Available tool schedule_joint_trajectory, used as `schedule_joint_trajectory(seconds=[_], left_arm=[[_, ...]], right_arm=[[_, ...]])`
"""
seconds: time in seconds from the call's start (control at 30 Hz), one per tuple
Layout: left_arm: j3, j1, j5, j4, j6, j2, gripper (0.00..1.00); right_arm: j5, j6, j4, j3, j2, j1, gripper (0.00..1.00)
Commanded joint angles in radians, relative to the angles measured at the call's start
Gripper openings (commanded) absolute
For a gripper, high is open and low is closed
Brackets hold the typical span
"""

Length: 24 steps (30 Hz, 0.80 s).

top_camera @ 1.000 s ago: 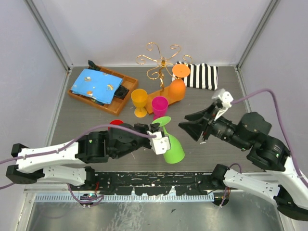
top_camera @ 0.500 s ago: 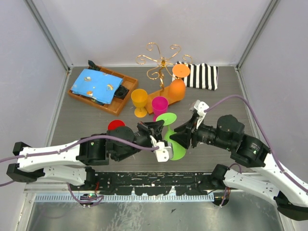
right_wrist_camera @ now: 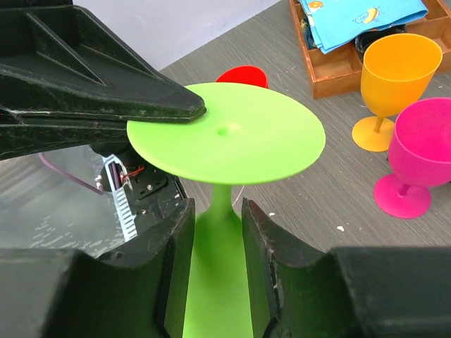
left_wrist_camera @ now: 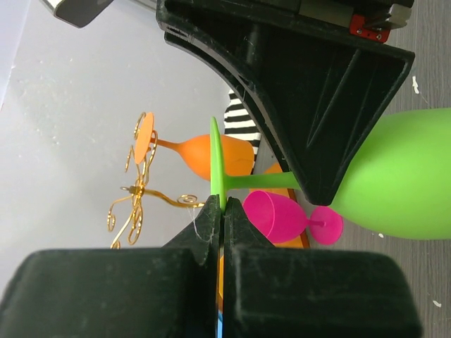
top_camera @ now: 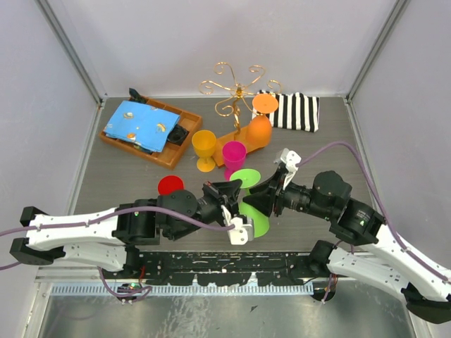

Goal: Place the wine glass upside down on the wine glass rack
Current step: Adjust the wine glass.

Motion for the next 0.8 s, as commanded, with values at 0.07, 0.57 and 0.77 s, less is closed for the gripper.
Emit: schedule_joint_trajectory(seconds=[0.07, 0.57, 0.77], left_arm=[[-0.014, -0.009, -0.026, 0.074, 0.013, -0.021, 0.00], [-0.036, -0.011, -0.046, 0.122, 0.014, -0.034, 0.00], [-0.034, -0.010, -0.051, 0.122, 0.009, -0.024, 0.00]], right_arm=[[-0.004, 0.060, 0.122, -0.038, -0.026, 0.005, 0.34], [-0.024, 0.113, 0.195, -0.096, -0.028, 0.005, 0.32], [-0.036, 0.127, 0.227, -0.115, -0.027, 0.006, 0.27]])
